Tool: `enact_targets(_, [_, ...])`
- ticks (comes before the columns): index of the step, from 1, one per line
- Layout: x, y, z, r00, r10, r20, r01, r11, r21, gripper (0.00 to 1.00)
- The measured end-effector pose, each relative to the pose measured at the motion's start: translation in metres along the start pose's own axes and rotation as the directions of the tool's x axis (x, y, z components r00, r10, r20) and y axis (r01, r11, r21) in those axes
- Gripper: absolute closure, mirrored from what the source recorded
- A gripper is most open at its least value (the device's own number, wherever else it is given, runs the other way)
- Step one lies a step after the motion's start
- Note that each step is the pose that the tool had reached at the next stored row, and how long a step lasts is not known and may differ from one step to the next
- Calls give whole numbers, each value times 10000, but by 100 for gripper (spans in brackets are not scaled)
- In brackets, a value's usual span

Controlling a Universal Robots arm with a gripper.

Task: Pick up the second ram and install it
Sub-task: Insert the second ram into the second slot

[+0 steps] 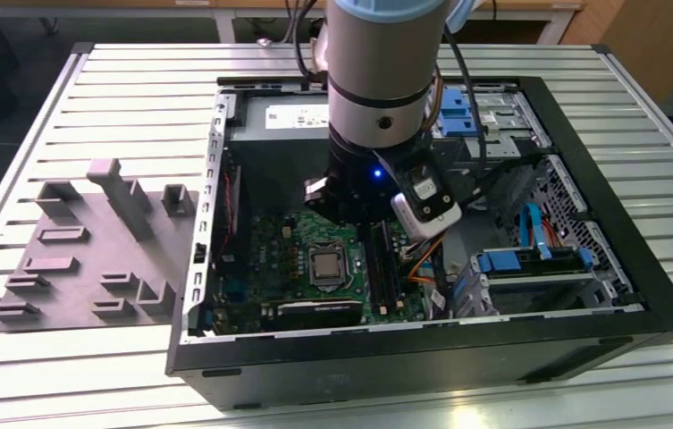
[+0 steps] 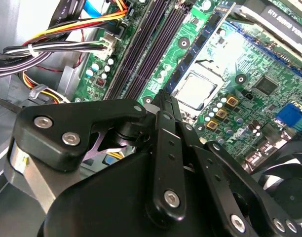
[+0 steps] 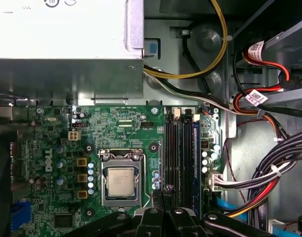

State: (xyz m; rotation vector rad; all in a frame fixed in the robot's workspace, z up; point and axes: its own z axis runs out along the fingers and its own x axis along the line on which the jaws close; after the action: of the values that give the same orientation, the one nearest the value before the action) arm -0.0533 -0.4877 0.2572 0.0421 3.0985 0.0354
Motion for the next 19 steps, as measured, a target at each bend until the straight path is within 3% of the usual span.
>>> enact_targets(19, [-37,50,62,10000,51,1,-51,10000,2,89])
